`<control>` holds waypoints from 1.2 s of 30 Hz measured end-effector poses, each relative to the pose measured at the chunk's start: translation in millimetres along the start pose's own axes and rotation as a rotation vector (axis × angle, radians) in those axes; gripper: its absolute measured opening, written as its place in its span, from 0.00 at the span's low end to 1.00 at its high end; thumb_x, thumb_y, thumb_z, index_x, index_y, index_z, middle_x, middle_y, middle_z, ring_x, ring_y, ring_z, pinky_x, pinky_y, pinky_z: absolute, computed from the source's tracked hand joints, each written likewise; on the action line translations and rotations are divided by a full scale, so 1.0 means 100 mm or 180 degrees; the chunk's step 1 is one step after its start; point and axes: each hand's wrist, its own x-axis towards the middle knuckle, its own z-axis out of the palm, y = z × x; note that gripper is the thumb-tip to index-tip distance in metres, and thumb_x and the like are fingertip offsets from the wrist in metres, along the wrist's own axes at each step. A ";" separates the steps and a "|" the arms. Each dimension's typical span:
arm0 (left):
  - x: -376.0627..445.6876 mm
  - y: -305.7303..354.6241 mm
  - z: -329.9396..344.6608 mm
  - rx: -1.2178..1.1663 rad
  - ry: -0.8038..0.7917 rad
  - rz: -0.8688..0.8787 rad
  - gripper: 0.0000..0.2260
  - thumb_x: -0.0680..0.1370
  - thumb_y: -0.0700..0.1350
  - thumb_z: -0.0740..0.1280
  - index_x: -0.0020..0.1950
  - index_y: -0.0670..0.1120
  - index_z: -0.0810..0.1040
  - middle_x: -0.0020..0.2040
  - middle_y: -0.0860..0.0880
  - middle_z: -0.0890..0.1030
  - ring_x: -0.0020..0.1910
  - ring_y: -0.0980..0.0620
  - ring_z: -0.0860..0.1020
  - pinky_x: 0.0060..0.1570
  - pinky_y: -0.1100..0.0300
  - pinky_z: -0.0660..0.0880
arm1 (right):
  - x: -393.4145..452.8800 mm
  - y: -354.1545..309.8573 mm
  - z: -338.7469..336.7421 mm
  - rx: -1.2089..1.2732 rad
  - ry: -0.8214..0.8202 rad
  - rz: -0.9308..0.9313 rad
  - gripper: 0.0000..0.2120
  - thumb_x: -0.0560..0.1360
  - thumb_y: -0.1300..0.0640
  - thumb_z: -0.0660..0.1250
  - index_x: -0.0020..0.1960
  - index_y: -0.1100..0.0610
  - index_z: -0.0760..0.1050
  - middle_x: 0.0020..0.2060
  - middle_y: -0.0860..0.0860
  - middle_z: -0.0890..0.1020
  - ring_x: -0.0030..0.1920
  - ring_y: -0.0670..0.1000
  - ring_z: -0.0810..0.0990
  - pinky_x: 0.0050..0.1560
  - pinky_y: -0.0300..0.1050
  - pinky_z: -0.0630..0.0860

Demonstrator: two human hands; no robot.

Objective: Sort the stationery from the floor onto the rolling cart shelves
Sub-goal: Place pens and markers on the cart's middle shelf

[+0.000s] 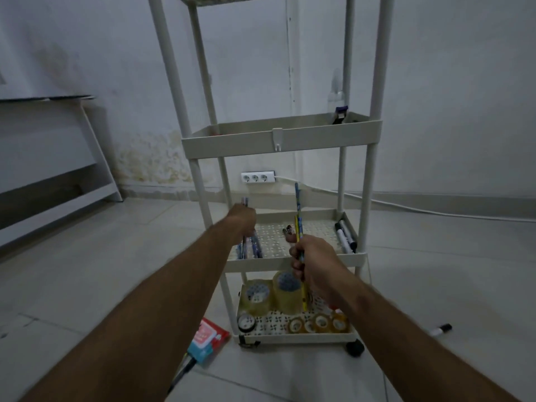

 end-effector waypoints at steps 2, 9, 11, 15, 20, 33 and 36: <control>0.01 -0.11 0.01 0.0724 0.0146 0.0130 0.16 0.83 0.40 0.60 0.69 0.36 0.73 0.64 0.36 0.77 0.61 0.38 0.79 0.51 0.56 0.77 | 0.01 0.02 -0.02 -0.0164 -0.0059 -0.0025 0.14 0.80 0.65 0.51 0.57 0.60 0.75 0.32 0.52 0.67 0.27 0.49 0.62 0.26 0.42 0.59; -0.02 -0.29 0.13 0.1916 0.0272 0.0187 0.20 0.80 0.46 0.67 0.70 0.41 0.73 0.69 0.36 0.73 0.66 0.37 0.75 0.63 0.50 0.74 | 0.08 -0.01 -0.08 -0.0814 -0.0226 -0.0397 0.09 0.83 0.61 0.58 0.54 0.63 0.76 0.35 0.55 0.73 0.31 0.52 0.71 0.31 0.46 0.69; -0.03 -0.28 0.14 0.2031 0.0323 0.0214 0.19 0.80 0.46 0.67 0.69 0.40 0.73 0.68 0.36 0.72 0.65 0.36 0.74 0.62 0.50 0.74 | 0.08 -0.03 -0.11 -0.0880 -0.0221 -0.0424 0.09 0.83 0.61 0.59 0.53 0.64 0.76 0.35 0.54 0.75 0.30 0.52 0.73 0.31 0.47 0.71; -0.08 -0.26 0.09 0.2081 0.0296 0.0373 0.19 0.80 0.44 0.65 0.69 0.39 0.72 0.68 0.35 0.70 0.64 0.36 0.74 0.62 0.49 0.74 | 0.07 -0.06 -0.14 -0.1152 -0.0233 -0.0455 0.09 0.83 0.61 0.58 0.46 0.62 0.73 0.32 0.54 0.72 0.25 0.49 0.68 0.26 0.42 0.64; -0.38 -0.20 -0.05 0.1864 0.0201 0.0714 0.17 0.79 0.40 0.66 0.67 0.37 0.72 0.66 0.37 0.74 0.63 0.40 0.76 0.53 0.56 0.73 | 0.06 -0.26 -0.07 -0.1510 -0.0361 -0.0160 0.10 0.81 0.65 0.55 0.42 0.60 0.68 0.31 0.54 0.66 0.26 0.49 0.62 0.26 0.41 0.57; -1.10 -0.64 -0.68 -0.0699 0.1562 0.2068 0.04 0.81 0.45 0.68 0.55 0.47 0.76 0.43 0.49 0.78 0.38 0.53 0.77 0.37 0.58 0.77 | 0.48 -0.56 0.68 -0.2500 -0.0605 0.0639 0.14 0.84 0.66 0.49 0.43 0.65 0.68 0.32 0.56 0.73 0.27 0.48 0.65 0.20 0.35 0.65; -1.01 -0.66 -0.71 -0.0962 0.1154 0.1632 0.13 0.81 0.49 0.68 0.64 0.51 0.70 0.57 0.50 0.75 0.49 0.56 0.78 0.44 0.61 0.78 | 0.63 -0.48 0.83 -0.2585 -0.0495 0.0626 0.16 0.85 0.65 0.48 0.43 0.65 0.68 0.35 0.57 0.73 0.29 0.48 0.65 0.20 0.34 0.66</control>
